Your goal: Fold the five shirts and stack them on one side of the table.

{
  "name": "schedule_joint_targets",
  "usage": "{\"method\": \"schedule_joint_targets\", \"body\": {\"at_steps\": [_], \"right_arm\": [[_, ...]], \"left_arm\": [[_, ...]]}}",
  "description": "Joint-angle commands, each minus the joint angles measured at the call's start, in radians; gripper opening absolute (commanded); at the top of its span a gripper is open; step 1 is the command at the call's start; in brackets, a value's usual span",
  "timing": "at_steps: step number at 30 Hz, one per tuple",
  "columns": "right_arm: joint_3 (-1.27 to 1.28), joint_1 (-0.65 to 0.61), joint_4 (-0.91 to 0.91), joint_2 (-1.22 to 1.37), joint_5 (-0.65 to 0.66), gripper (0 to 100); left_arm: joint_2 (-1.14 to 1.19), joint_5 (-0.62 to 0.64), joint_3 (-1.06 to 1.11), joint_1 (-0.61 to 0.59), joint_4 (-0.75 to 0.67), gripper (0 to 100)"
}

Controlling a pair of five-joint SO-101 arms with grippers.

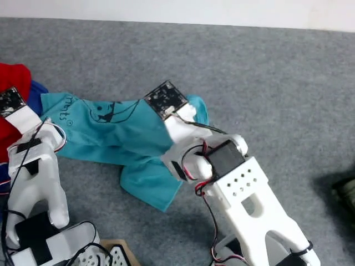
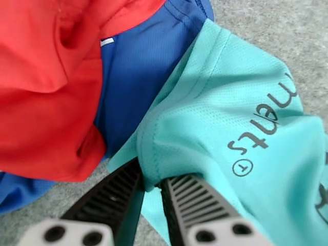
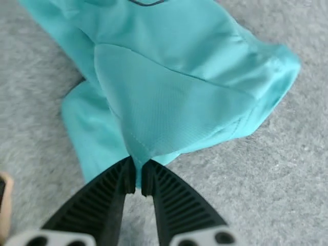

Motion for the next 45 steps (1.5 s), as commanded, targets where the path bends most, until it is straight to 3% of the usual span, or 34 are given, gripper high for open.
{"method": "schedule_joint_targets", "body": {"at_steps": [1,4,13,26,31,37,45], "right_arm": [[-0.099,-0.035,0.093,-0.036,-0.014,0.6],[-0.099,-0.038,0.116,-0.036,-0.068,0.6],[-0.027,-0.039,0.163,-0.036,-0.068,0.6],[0.400,-0.041,-0.228,-0.036,-0.072,0.6],[0.352,-0.085,-0.174,-0.038,-0.072,0.6],[0.300,-0.145,-0.094,-0.038,-0.074,0.6],[0.300,-0.142,-0.090,-0.061,-0.074,0.6]], "left_arm": [[-0.027,-0.011,-0.031,-0.018,-0.015,1],[-0.033,-0.011,-0.031,-0.028,-0.015,1],[-0.033,-0.011,-0.031,-0.045,-0.012,1],[-0.044,-0.011,-0.079,-0.054,0.011,1],[-0.097,-0.011,-0.134,-0.027,0.183,1],[-0.110,-0.012,-0.065,0.001,0.184,1],[-0.108,-0.015,-0.064,-0.071,0.184,1]]}}
